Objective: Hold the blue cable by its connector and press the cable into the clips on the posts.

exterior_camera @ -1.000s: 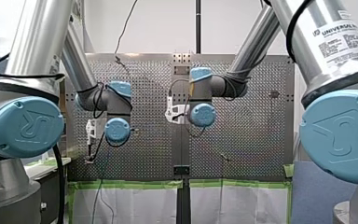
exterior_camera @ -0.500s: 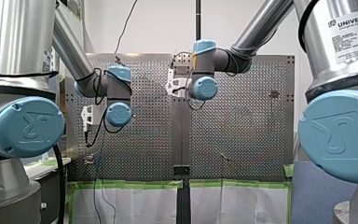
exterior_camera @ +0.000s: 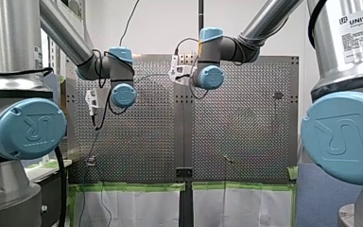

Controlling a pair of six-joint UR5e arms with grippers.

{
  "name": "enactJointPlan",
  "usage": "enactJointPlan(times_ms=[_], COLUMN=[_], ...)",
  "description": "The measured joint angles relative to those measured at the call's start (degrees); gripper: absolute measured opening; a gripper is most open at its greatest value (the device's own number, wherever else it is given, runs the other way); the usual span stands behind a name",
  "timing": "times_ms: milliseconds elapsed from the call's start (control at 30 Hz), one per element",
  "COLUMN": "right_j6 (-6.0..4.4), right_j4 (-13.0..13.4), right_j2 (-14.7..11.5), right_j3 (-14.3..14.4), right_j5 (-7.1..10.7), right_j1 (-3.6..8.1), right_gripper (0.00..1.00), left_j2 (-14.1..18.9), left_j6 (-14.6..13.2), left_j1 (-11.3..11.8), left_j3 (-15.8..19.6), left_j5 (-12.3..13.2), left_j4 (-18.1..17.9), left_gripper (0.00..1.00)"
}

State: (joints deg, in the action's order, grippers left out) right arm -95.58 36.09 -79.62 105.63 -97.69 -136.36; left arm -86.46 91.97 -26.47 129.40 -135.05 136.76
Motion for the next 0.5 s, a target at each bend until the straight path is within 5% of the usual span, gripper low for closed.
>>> enactJointPlan(times_ms=[200,500], right_j6=[-1.16,-1.29], right_j4=[-0.1,0.0], right_j2=[1.2,2.1], right_j3=[0.0,-0.5], right_j5=[1.27,2.12], right_j1=[0.38,0.52], right_gripper=[0.0,0.0], left_j2=[2.1,2.8], left_j6=[0.5,1.2], left_j1=[0.5,1.6], left_j3=[-1.5,-4.1], left_j5=[0.1,0.0], left_j4=[1.5,3.9], left_gripper=[0.0,0.0])
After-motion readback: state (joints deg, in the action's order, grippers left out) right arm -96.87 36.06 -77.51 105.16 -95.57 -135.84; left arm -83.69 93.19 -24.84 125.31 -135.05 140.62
